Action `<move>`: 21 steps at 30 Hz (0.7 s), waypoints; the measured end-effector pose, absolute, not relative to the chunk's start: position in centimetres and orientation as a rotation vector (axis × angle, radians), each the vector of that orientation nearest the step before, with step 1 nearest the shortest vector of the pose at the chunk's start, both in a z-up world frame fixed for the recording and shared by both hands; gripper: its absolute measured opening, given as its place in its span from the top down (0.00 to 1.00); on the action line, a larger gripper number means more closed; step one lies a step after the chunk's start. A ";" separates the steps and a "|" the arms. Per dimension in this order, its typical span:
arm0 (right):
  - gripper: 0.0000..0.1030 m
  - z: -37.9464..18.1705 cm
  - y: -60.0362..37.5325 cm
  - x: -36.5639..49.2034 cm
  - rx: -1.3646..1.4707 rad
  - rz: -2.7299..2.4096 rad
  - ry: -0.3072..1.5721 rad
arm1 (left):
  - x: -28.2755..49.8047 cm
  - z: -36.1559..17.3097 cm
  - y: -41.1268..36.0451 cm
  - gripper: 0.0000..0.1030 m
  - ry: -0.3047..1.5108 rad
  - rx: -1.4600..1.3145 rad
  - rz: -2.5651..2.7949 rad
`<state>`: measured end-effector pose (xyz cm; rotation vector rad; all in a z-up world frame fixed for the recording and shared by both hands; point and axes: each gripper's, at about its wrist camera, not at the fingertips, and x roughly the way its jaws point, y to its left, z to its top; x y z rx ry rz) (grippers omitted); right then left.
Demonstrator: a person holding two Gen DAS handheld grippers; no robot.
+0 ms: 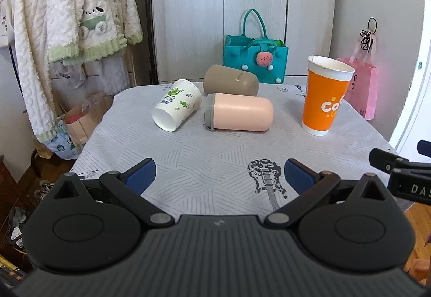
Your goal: Flip cup upright
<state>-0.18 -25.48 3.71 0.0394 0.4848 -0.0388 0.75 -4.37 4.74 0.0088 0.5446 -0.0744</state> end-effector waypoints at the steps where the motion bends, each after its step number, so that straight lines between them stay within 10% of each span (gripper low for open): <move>1: 0.00 3.7 -25.5 -0.1 0.044 -0.044 0.488 | 0.8 4.7 -4.2 0.00 0.542 0.005 -0.073; 21: 0.00 3.6 -24.4 -0.5 0.005 -0.063 0.472 | 1.1 3.9 -3.1 0.00 0.554 0.005 -0.047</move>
